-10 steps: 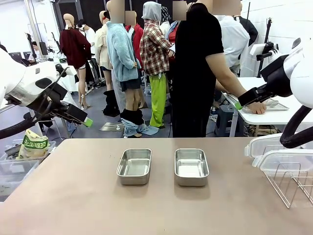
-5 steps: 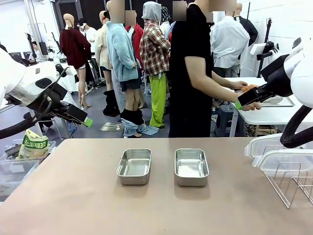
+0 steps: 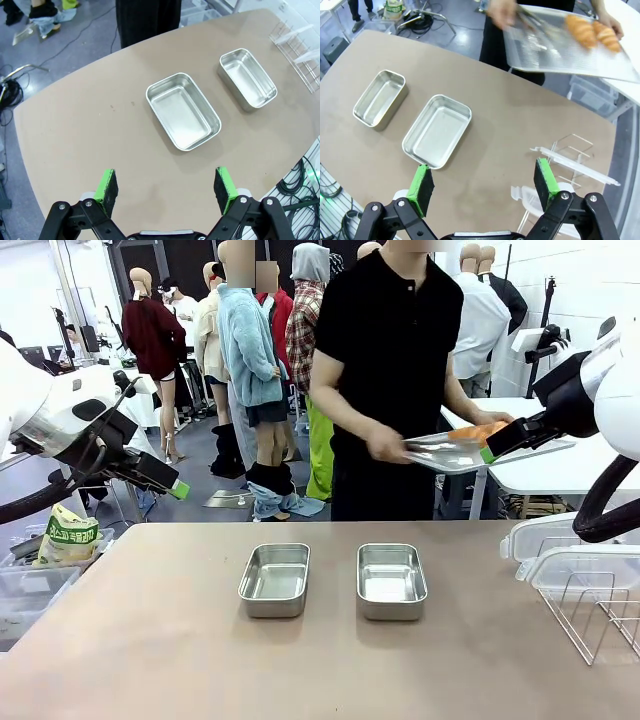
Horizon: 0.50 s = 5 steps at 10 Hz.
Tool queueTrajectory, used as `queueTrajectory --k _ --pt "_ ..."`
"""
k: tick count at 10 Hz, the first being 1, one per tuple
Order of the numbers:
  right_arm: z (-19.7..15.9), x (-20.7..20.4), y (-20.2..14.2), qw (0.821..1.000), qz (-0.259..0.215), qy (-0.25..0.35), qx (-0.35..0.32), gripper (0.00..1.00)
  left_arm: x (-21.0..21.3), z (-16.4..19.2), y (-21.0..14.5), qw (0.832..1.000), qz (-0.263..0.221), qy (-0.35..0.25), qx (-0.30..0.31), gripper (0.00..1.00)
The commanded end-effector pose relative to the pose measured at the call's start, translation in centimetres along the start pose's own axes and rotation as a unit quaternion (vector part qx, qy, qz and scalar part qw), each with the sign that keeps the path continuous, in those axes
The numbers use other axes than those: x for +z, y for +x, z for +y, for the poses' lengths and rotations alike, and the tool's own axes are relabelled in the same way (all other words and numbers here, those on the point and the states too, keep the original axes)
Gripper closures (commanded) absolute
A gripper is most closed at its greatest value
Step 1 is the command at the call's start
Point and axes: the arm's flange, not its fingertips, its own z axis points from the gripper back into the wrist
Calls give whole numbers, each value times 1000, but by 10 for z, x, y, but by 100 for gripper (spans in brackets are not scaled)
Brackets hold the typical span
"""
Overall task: Place the bread in airtight containers.
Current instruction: Lift both Airtight Container.
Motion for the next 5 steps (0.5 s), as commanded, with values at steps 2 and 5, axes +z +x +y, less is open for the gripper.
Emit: queueTrajectory --k 2,5 --pt "1 -1 0 1000 1 3 1 0 0 1 -1 1000 1 -4 5 0" --pt "1 -1 0 1000 1 3 1 0 0 1 -1 1000 1 -4 5 0"
